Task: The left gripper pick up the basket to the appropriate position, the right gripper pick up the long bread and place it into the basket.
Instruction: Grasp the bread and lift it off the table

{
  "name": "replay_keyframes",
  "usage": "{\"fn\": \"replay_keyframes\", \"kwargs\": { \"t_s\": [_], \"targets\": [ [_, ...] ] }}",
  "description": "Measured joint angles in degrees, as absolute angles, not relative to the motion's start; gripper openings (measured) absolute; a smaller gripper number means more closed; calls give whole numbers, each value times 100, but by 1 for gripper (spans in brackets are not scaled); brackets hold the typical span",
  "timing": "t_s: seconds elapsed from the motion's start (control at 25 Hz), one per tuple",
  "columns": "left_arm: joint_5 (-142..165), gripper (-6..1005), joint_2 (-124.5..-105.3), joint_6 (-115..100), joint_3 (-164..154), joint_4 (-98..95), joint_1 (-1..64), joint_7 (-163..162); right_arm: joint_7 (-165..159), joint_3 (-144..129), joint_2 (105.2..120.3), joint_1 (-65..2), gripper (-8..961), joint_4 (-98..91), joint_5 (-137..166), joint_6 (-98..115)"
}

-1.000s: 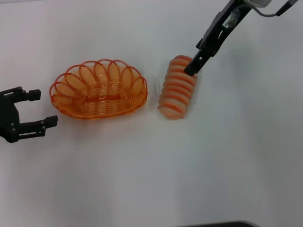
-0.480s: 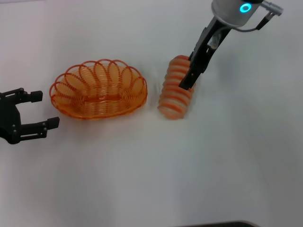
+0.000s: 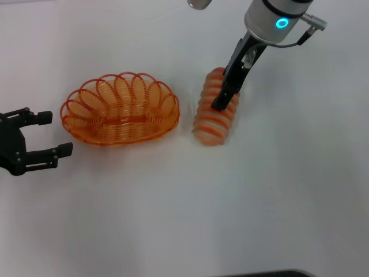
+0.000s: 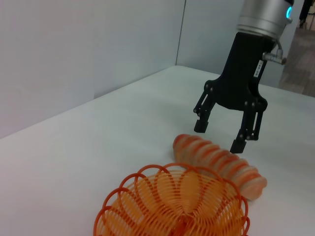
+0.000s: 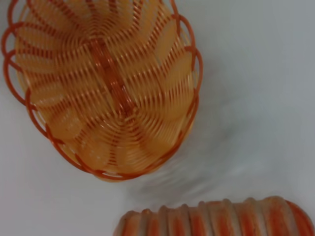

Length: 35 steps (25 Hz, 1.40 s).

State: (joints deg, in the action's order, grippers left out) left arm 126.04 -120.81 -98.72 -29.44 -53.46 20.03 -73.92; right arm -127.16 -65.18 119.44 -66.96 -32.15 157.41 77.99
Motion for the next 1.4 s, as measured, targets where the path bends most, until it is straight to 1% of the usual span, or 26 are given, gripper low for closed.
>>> {"fn": "replay_keyframes", "kwargs": {
  "t_s": [0.8, 1.4],
  "targets": [
    [12604, 822, -12085, -9773, -2953, -5309, 1987, -7401, -12695, -6583, 12001, -6752, 914, -2764, 15699, 7370],
    [12604, 821, -12083, -9765, -2944, -5255, 1969, -7390, -12688, -6592, 12012, -6706, 887, -2666, 15705, 7302]
  ]
}}
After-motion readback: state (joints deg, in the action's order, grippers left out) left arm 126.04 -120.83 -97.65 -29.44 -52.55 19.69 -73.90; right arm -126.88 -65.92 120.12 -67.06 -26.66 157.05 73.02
